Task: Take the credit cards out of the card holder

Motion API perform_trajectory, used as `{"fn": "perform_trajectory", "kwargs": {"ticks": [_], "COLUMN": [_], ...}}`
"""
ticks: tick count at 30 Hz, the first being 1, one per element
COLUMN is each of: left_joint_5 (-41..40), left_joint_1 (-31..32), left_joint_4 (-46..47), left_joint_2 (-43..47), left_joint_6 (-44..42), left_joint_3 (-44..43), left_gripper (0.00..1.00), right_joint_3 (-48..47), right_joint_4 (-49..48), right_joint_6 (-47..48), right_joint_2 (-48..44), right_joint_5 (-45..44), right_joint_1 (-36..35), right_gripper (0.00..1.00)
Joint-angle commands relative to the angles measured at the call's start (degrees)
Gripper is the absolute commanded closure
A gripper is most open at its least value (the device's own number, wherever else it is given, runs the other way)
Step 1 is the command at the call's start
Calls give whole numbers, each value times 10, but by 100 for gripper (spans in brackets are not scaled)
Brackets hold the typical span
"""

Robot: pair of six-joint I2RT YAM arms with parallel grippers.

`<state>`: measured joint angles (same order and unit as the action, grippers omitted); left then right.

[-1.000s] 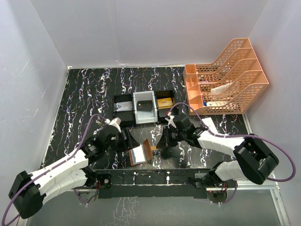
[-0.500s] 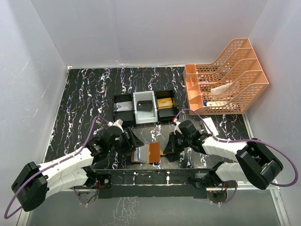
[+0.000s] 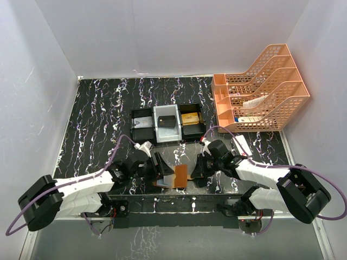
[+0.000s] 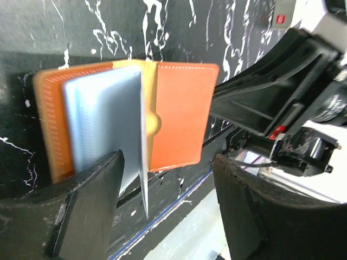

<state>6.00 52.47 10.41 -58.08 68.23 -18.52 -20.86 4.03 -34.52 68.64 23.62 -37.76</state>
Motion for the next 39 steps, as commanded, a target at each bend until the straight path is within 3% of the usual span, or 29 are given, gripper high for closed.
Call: {"fn": "perform_trajectory", "kwargs": {"ticks": [1,4,6,8,11,16,19,22,24,28,32,34,36,39], "left_joint_5": [36,25,33,54,29,36,7,-1,-7,-13,-38,-53,-61,-46], "left_joint_1": [20,32,34,37,62,75,84,85,86,87,87,87,87,87], "left_joint_4": [83,133,191,176,118,155,156,88,51,105,141,96,55,70], "left_joint_2": [-46,-63,-83,-111,-150,-244,-270,-272,-264,-232,-188,-178,-184,-197], "left_joint_6": [-1,-5,1,-9,-44,-34,-20,-50,-76,-63,-58,-81,-94,-92], "left_joint_3": [2,3,1,-34,-89,-88,-70,-88,-102,-59,-29,-53,-77,-79], "left_gripper": [34,34,42,54,62,70,78,80,80,81,80,80,80,81], "right_joint_3": [-26,-25,-21,-15,-23,-41,-52,-87,-116,-156,-168,-169,-169,-177], "right_joint_4": [-8,-10,-14,-26,-28,-27,-17,17,52,91,55,32,10,-4], "right_joint_6": [8,5,-3,-16,-16,-19,-29,-34,-32,-36,-52,-66,-71,-72], "right_joint_2": [-3,-7,-13,-16,-12,-6,-15,-25,-33,-50,-32,-1,29,70], "right_joint_5": [15,20,20,13,-4,0,-18,-37,-47,-58,14,45,51,37], "right_joint_1": [2,2,2,2,1,2,2,2,2,2,2,-1,-16,-56], "right_gripper": [96,96,95,94,93,90,80,77,69,67,68,71,73,73]}}
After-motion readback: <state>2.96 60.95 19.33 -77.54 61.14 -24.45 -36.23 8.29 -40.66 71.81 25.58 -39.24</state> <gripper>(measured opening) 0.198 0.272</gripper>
